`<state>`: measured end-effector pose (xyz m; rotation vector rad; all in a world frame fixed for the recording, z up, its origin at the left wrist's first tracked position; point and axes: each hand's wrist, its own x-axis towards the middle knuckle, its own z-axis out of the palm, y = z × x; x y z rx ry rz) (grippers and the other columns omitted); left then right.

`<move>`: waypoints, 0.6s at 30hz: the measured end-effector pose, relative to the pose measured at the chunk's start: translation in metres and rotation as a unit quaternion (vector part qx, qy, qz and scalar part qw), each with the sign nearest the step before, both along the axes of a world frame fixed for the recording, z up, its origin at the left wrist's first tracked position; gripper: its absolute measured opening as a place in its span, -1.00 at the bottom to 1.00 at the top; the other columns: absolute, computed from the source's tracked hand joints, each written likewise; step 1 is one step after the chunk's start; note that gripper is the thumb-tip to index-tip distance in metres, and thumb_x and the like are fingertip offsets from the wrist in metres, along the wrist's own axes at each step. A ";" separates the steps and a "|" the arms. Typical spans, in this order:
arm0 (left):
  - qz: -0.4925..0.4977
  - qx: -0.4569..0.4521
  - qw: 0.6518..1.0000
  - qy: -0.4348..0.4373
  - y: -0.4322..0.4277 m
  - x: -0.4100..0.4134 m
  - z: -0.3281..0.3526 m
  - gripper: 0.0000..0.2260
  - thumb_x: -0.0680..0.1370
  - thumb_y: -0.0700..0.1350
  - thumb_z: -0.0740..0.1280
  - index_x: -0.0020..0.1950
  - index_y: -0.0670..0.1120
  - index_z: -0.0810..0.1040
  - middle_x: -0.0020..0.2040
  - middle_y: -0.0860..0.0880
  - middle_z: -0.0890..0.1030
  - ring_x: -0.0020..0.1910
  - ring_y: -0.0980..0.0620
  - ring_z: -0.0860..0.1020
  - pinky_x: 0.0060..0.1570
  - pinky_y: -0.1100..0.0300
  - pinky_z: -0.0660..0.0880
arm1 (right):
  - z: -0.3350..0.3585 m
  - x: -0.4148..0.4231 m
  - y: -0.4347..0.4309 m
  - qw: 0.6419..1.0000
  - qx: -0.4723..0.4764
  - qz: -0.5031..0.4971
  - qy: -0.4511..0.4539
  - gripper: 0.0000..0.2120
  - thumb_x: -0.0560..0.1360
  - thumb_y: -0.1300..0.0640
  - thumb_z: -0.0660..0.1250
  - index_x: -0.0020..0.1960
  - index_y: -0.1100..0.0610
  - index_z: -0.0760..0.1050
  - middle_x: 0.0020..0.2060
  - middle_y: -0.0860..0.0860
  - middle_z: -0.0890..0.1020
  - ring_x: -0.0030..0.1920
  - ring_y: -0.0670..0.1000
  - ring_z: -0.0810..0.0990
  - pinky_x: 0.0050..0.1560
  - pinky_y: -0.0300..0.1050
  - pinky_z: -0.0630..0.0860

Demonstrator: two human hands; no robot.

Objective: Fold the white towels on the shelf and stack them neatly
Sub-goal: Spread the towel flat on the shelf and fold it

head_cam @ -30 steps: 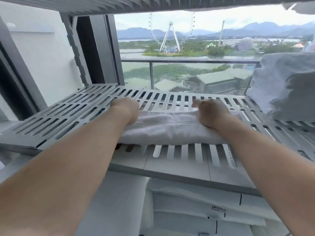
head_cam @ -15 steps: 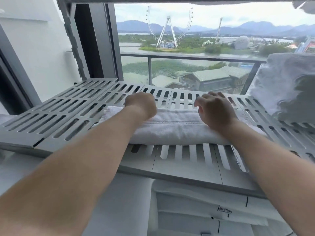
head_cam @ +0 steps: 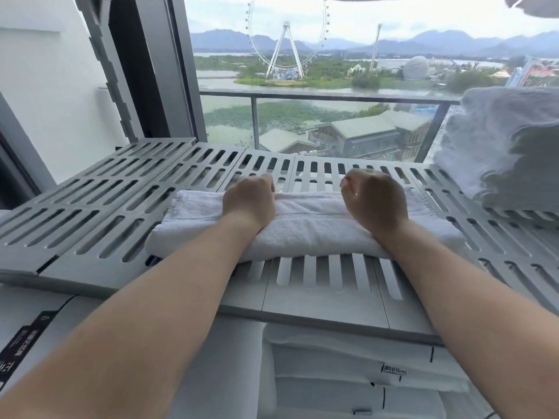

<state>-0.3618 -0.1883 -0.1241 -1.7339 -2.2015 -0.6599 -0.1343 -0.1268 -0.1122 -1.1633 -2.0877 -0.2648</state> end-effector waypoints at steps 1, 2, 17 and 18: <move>0.003 -0.001 1.000 -0.004 0.000 0.000 0.001 -0.90 0.58 -0.19 0.26 0.02 -0.02 0.53 -0.21 0.01 0.55 -0.19 -0.04 0.52 -0.25 0.11 0.40 | 0.003 -0.005 -0.006 1.000 0.019 0.007 0.010 -0.77 0.58 0.10 0.24 -0.15 0.15 0.61 -0.31 0.06 0.66 -0.29 0.12 0.61 -0.29 -0.12 0.50; 0.006 0.001 1.000 -0.002 0.000 -0.001 0.003 -0.90 0.59 -0.19 0.25 0.03 -0.04 0.52 -0.22 0.00 0.56 -0.22 -0.05 0.53 -0.27 0.11 0.41 | 0.006 -0.012 -0.013 0.999 0.018 0.027 0.006 -0.76 0.59 0.09 0.24 -0.15 0.14 0.61 -0.32 0.05 0.66 -0.31 0.10 0.61 -0.28 -0.09 0.55; 0.019 -0.065 0.992 0.103 -0.014 0.017 0.021 -0.78 0.57 -0.11 0.26 0.11 -0.09 0.65 0.17 -0.11 0.55 0.19 -0.14 0.48 0.25 -0.09 0.44 | -0.007 -0.055 -0.037 0.939 -0.283 0.029 -0.194 -0.45 0.66 -0.21 -0.11 0.60 -0.06 0.14 0.61 0.04 0.14 0.60 0.10 0.07 0.57 0.15 -0.01; 0.024 -0.093 0.992 0.078 -0.016 0.021 0.025 -0.73 0.58 -0.07 0.22 0.16 -0.11 0.63 0.21 -0.13 0.54 0.22 -0.16 0.46 0.27 -0.10 0.41 | -0.009 -0.054 -0.034 0.939 -0.286 0.029 -0.190 -0.44 0.66 -0.22 -0.12 0.61 -0.07 0.10 0.62 0.02 0.10 0.61 0.09 0.02 0.58 0.14 -0.06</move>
